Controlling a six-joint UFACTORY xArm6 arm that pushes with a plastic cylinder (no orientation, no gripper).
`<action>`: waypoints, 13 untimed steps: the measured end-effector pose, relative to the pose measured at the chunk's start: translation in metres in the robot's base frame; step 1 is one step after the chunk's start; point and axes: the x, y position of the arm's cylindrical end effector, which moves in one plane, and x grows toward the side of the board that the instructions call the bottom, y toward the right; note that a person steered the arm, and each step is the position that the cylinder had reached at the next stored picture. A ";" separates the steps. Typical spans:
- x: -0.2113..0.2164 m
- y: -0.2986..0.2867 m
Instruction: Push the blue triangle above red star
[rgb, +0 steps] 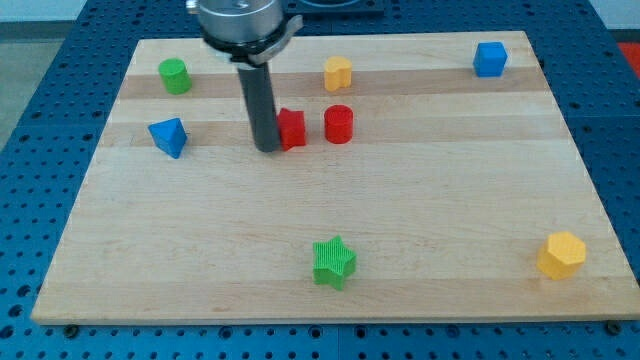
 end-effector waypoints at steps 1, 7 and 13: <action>0.000 0.003; -0.033 -0.116; -0.065 -0.113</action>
